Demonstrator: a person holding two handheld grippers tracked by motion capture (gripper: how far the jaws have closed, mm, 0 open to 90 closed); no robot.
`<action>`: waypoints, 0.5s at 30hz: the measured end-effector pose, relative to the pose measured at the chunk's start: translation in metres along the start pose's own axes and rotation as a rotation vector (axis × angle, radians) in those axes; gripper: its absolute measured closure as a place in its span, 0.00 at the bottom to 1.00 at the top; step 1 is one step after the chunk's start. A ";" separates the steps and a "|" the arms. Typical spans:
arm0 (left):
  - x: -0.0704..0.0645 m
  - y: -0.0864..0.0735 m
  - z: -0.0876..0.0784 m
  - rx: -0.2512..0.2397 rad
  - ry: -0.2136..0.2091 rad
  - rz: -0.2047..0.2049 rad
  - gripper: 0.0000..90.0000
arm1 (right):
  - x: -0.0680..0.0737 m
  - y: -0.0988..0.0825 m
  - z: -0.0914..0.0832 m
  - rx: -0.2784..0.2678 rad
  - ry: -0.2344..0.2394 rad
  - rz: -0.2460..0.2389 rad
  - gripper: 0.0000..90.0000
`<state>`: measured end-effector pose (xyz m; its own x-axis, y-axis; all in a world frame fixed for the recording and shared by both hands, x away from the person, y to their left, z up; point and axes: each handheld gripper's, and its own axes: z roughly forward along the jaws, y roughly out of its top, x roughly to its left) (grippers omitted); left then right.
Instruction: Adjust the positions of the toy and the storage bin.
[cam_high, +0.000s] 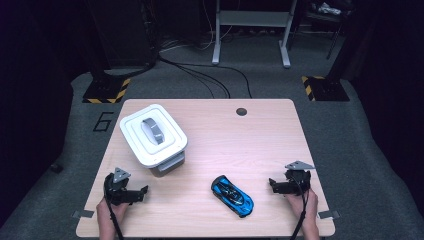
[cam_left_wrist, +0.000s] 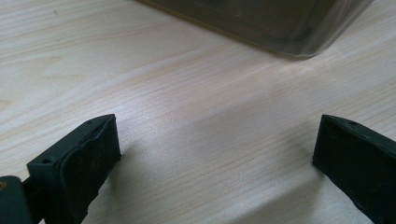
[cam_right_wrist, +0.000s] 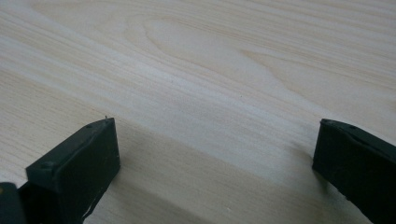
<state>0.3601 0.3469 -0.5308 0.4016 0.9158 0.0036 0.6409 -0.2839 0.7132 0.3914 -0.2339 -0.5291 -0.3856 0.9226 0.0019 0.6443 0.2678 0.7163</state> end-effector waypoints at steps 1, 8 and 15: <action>0.000 0.000 0.000 -0.002 0.001 0.001 0.01 | 0.000 0.000 0.000 0.002 0.000 -0.005 0.00; -0.001 -0.001 0.001 -0.014 0.001 -0.005 0.01 | -0.001 -0.001 -0.001 0.002 0.004 -0.017 0.00; -0.002 -0.001 0.000 -0.022 0.008 0.004 0.02 | 0.000 0.000 -0.001 0.004 0.005 -0.017 0.00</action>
<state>0.3591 0.3452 -0.5317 0.3984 0.9171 0.0121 0.6246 -0.2809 0.7287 0.3909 -0.2345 -0.5287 -0.3997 0.9166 -0.0072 0.6402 0.2848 0.7134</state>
